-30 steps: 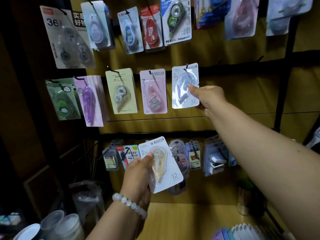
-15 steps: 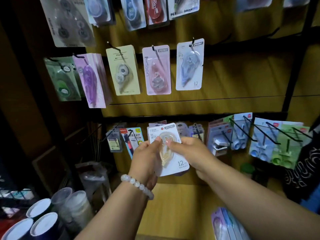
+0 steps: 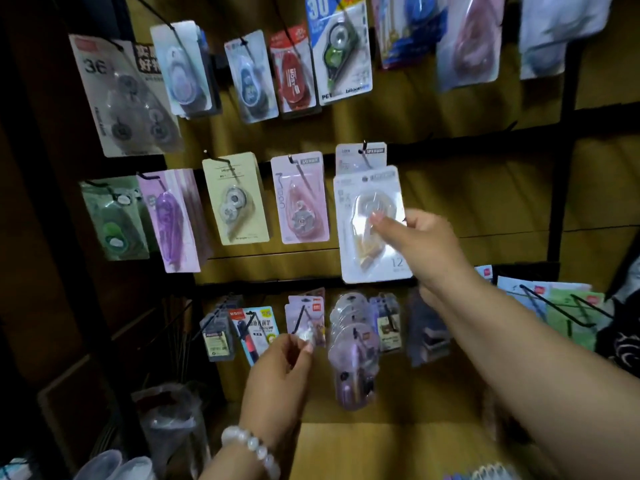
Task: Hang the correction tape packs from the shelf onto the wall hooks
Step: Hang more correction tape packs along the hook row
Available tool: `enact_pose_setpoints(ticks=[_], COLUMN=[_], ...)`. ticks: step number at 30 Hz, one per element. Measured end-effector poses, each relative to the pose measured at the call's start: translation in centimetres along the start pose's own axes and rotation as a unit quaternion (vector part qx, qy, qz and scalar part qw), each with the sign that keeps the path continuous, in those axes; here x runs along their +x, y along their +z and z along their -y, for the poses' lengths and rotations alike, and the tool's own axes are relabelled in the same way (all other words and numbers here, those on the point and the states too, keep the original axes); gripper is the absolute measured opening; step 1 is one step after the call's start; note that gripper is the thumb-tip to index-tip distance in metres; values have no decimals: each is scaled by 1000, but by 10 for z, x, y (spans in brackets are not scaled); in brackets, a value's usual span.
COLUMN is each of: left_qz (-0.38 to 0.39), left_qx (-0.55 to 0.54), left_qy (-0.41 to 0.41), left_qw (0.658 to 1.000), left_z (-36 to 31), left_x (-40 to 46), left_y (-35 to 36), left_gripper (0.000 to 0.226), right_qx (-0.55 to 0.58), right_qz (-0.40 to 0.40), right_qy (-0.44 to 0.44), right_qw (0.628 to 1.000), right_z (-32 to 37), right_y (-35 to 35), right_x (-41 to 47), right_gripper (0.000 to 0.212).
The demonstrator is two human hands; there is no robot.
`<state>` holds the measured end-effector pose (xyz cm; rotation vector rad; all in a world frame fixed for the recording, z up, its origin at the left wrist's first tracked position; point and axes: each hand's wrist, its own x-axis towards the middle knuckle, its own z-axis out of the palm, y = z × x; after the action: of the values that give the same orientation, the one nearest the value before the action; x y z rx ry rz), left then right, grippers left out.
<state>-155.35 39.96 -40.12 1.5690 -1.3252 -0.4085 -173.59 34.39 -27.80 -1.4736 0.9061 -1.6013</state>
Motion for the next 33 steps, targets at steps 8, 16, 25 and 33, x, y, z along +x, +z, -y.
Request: enact_pose_setpoints(ticks=[8,16,25,33], left_qz=[12,40,38,37], left_qx=[89,73,62,63], left_qy=[50,50,55,38], left_qw=[995,995,996,997], left_z=[-7,0,14,30], left_x=[-3,-7,-7,-8], left_y=[4,3,4,5], left_gripper=[16,16,12,14], right_qx=[-2,-6,-45,-76], right_qz=[0,-37,-74,-73], right_qy=[-41,-11,47,68], right_qw=[999,999,995,992], right_z=[37,20,4,-25], right_y=[-1,5,23,25], right_x=[41,44,82,89], right_gripper=[15,24,39,48])
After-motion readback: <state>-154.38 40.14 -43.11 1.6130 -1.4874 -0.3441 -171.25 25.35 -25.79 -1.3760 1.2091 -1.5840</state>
